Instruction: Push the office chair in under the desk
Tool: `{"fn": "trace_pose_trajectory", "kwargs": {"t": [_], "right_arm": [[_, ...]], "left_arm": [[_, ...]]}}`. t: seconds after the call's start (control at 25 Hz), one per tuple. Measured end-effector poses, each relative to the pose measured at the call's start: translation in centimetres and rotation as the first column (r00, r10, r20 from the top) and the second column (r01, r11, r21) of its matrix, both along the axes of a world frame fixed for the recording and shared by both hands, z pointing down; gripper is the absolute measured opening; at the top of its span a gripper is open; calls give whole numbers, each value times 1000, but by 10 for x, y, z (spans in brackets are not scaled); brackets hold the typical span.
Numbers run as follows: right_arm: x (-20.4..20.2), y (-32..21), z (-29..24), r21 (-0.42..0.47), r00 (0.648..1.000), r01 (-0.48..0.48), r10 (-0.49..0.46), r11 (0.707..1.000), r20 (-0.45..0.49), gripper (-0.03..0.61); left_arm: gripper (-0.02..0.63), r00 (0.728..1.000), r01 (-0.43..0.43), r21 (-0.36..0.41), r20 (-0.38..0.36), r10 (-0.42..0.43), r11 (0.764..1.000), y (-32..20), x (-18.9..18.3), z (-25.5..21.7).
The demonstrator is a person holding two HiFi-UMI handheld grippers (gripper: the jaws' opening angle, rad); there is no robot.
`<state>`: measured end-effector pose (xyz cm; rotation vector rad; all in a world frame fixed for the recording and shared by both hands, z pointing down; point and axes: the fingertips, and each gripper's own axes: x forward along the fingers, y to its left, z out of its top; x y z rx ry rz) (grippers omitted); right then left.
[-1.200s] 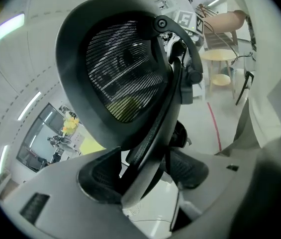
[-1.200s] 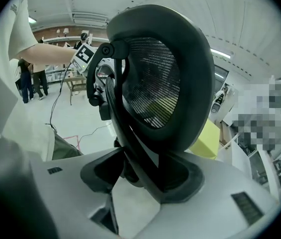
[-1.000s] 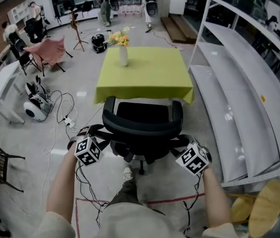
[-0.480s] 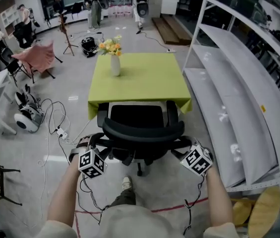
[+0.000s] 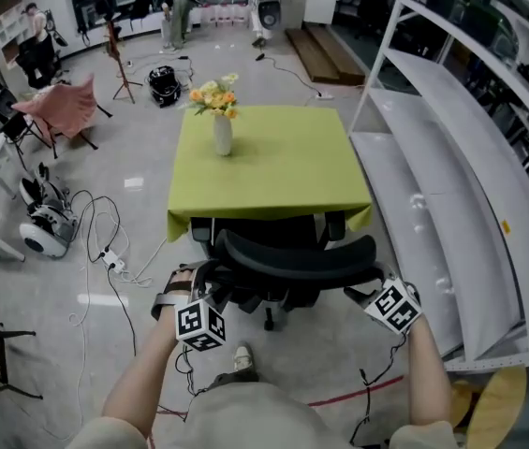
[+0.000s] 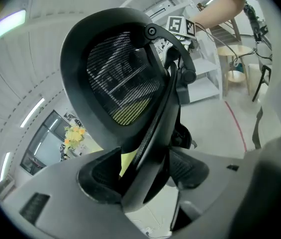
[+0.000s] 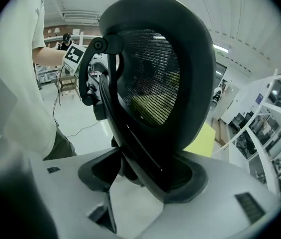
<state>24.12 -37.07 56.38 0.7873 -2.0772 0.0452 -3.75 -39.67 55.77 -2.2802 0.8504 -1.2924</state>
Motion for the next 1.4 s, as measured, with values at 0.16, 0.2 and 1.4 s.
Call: {"fn": "trace_pose_trajectory", "kwargs": {"t": [0.16, 0.2, 1.4], "right_arm": [[-1, -36, 1, 39, 1000, -28, 28, 999, 1, 268], [-2, -45, 1, 46, 999, -34, 34, 998, 1, 270], [31, -226, 1, 165, 998, 56, -54, 985, -18, 288]], "left_arm": [[284, 1000, -15, 14, 1, 15, 1000, -39, -1, 1], [284, 1000, -19, 18, 0, 20, 1000, -49, -1, 1], [324, 991, 135, 58, 1, -136, 989, -219, 30, 2]]}}
